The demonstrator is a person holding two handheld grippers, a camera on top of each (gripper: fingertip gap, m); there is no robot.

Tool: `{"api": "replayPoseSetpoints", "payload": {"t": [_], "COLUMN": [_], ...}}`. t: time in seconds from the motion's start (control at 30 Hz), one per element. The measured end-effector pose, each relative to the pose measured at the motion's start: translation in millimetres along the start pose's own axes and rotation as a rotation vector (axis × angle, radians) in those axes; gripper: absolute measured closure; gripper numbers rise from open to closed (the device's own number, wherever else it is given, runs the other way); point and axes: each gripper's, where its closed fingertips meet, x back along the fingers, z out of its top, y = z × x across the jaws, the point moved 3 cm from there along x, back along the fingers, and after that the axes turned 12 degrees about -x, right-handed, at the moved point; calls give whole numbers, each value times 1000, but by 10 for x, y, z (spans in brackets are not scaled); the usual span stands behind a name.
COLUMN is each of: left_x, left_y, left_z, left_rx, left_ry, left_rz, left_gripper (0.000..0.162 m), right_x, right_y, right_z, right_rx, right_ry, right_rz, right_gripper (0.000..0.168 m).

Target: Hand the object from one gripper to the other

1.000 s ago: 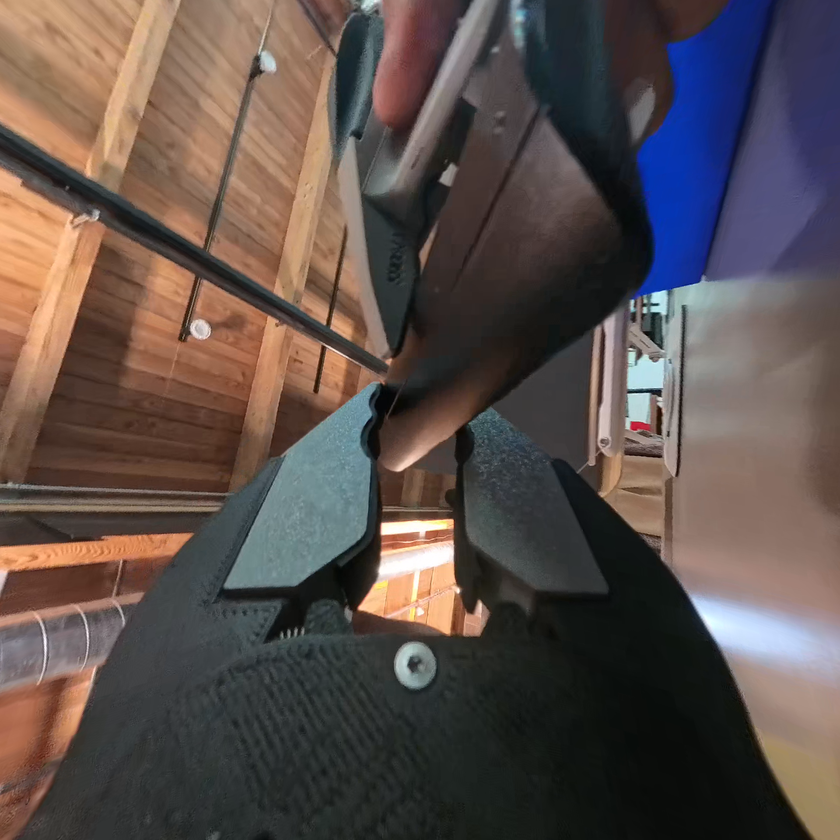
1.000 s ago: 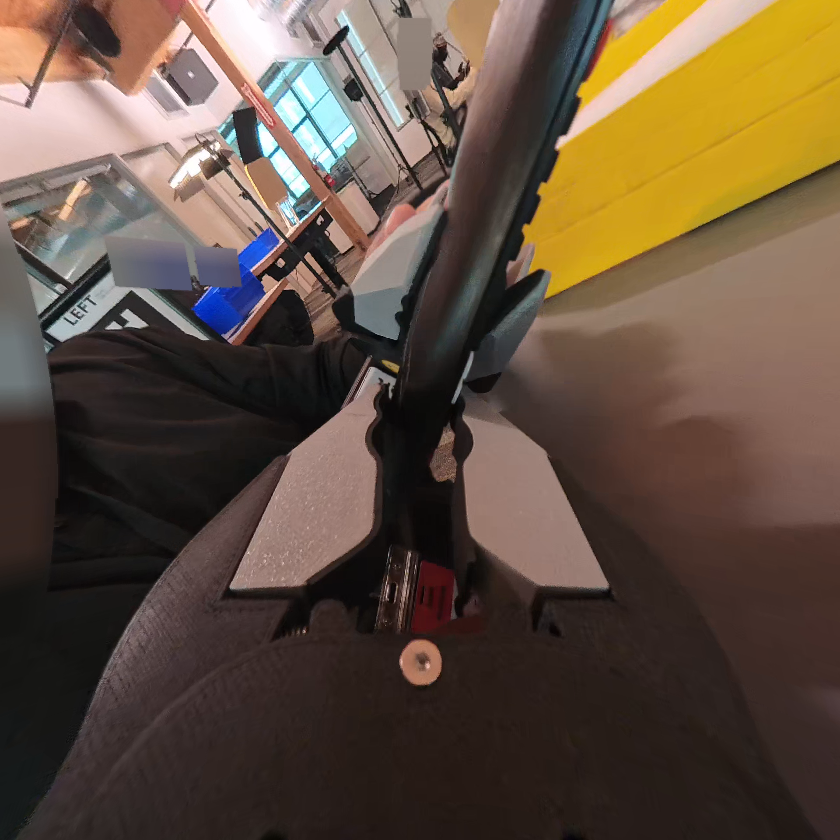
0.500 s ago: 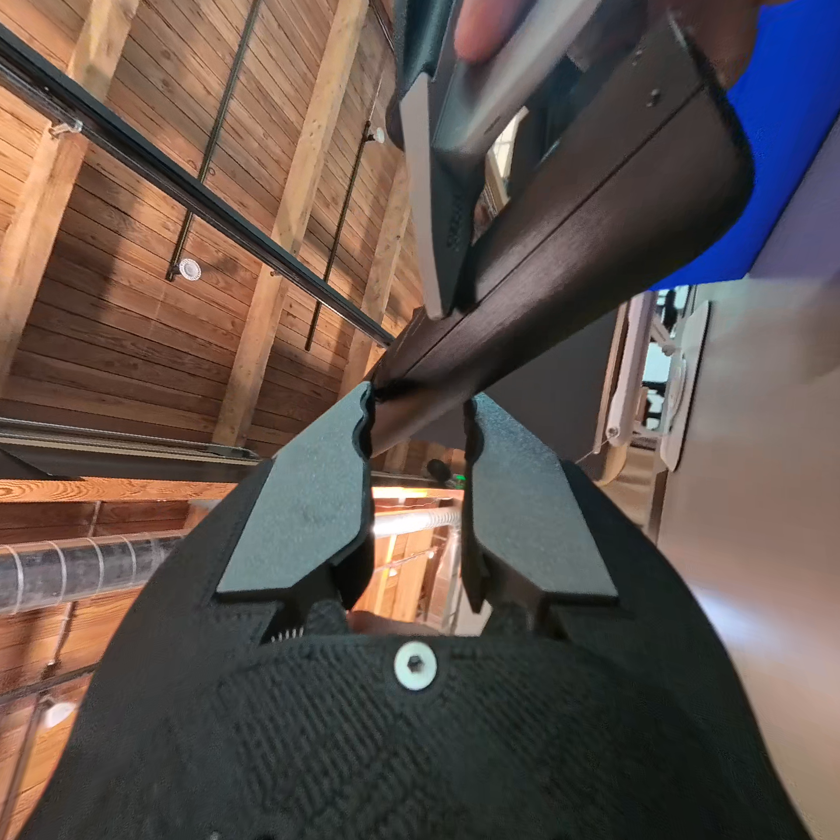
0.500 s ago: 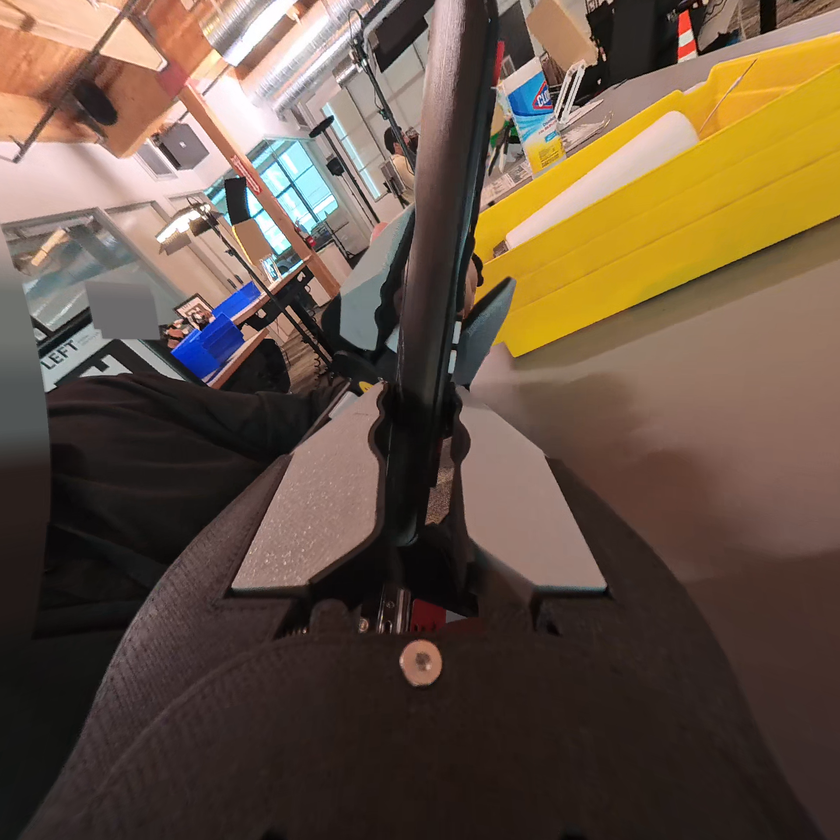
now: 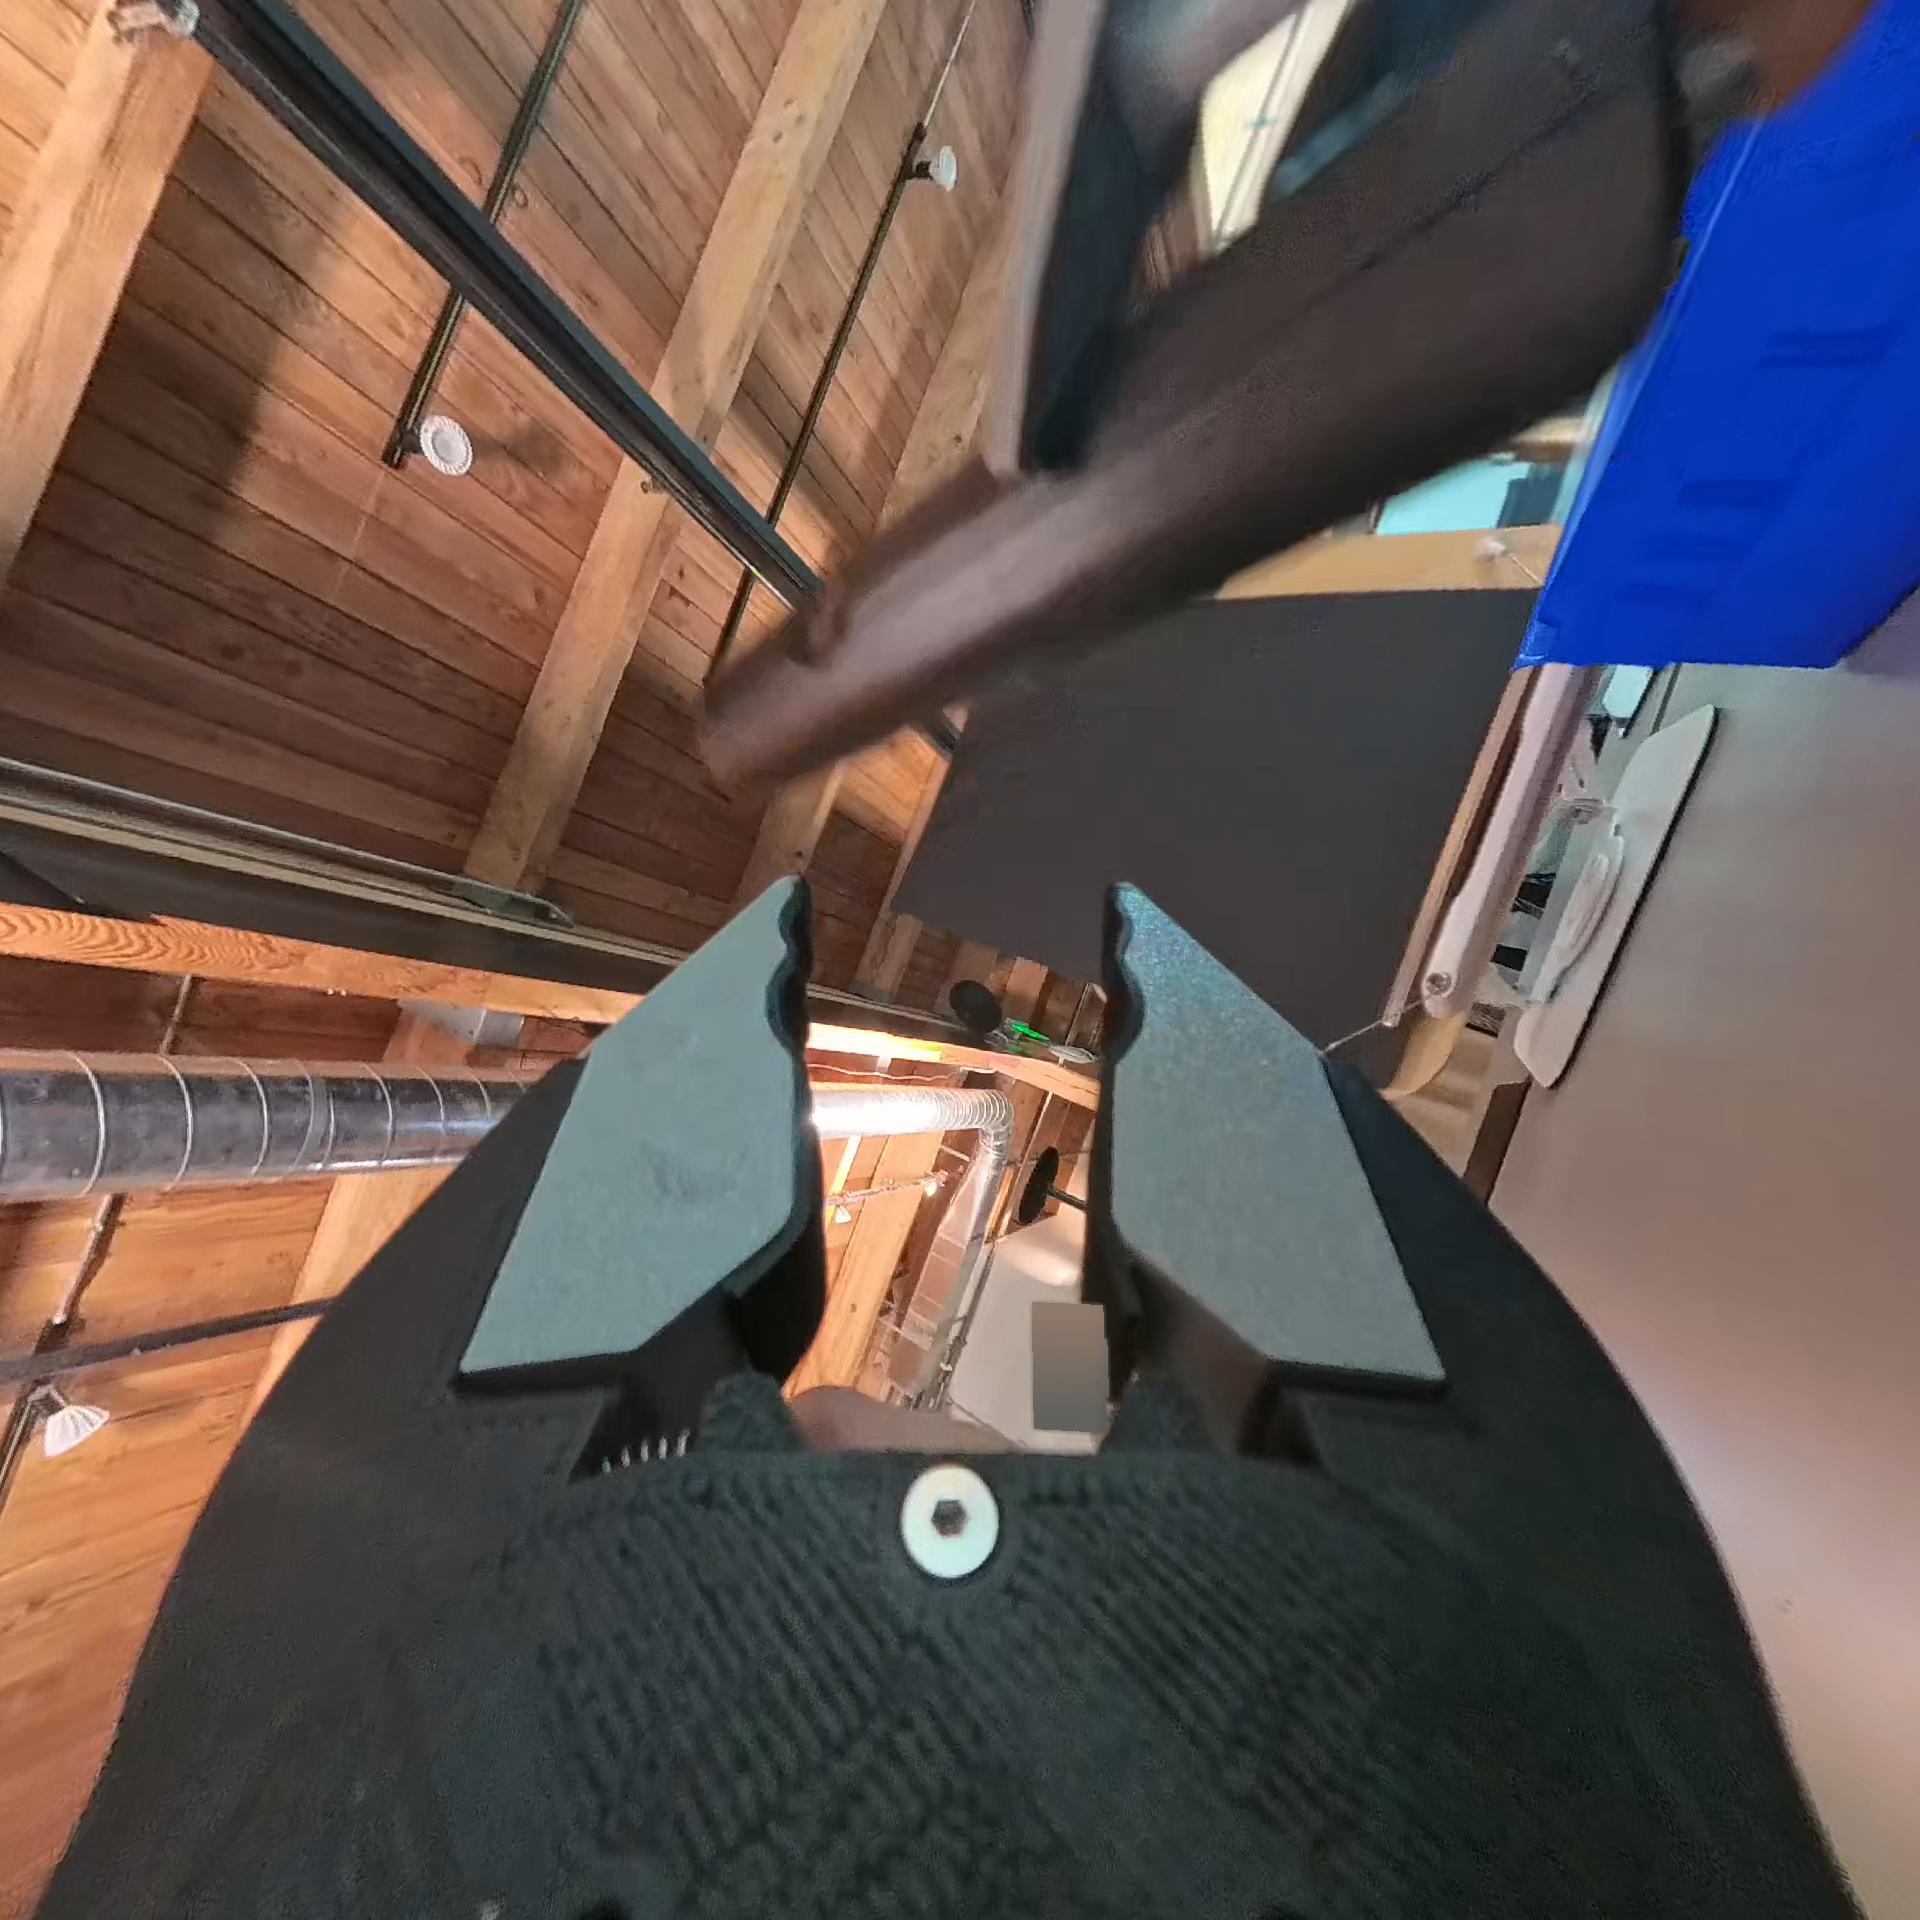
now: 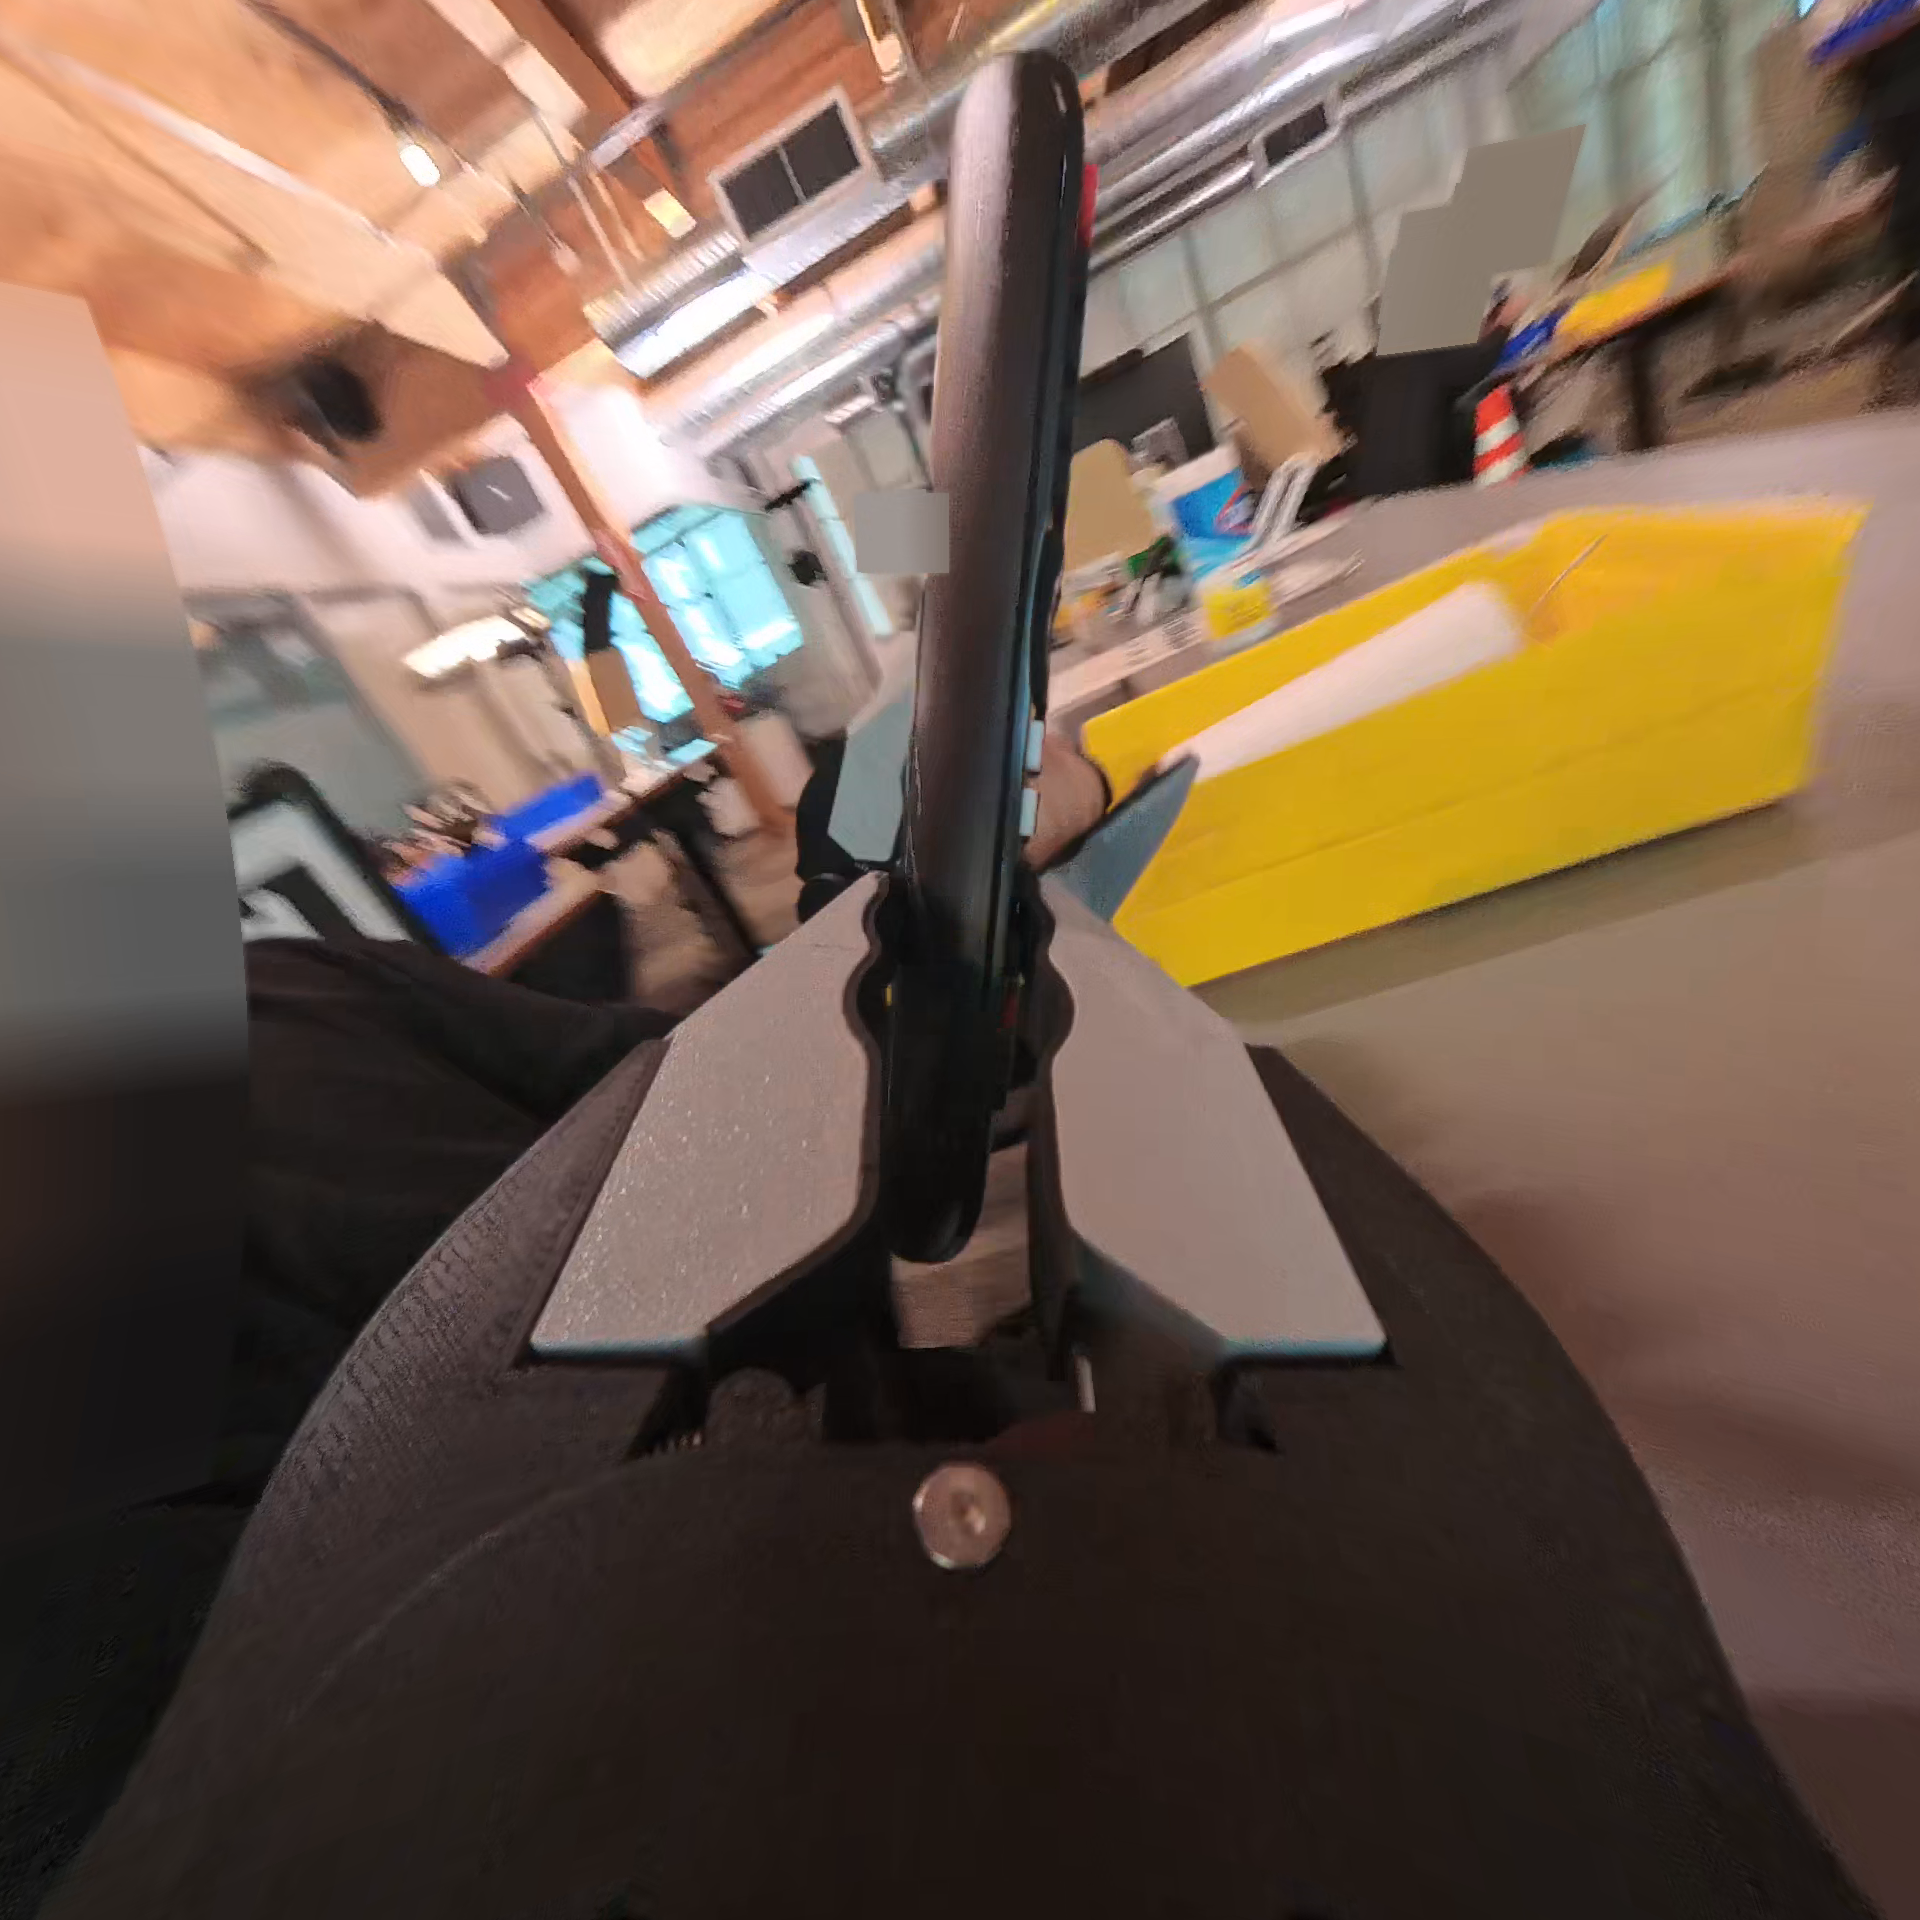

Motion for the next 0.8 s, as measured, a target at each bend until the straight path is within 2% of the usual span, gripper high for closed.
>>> {"api": "replayPoseSetpoints", "payload": {"t": [0.1, 0.23, 0.3, 0.33, 0.4, 0.5, 0.6, 0.7, 0.8], "left_x": [-11, -44, -64, -74, -49, 30, 162, 211, 247], "left_y": [32, 226, 429, 561, 821, 974, 1102, 1177, 1300], "left_z": [-96, -175, -232, -305, -419, -365, -206, -121, -143], "left_rx": [14, 37, 81, 120, 247, 544, 781, 872, 837], "left_ry": [-27, -78, -126, -190, -305, -333, -316, -287, -307], "left_rz": [-19, -113, -232, -314, -500, -686, -910, -970, -992], "left_gripper": [115, 116, 122, 125, 123, 130, 126, 125, 124], "right_x": [196, 920, 1364, 1562, 1874, 2214, 2460, 2597, 2696], "right_y": [-246, -264, -185, -98, 111, 460, 753, 963, 1069], "right_z": [248, 716, 871, 901, 913, 855, 693, 489, 431], "right_rx": [346, 933, 1066, 1048, 958, 815, 708, 543, 416], "right_ry": [31, 67, 18, -20, -53, -113, -256, -350, -309], "right_rz": [-211, -874, -1182, -1285, -1389, -1467, -1515, -1485, -1497], "right_gripper": [148, 148, 147, 147, 147, 147, 147, 147, 150]}}
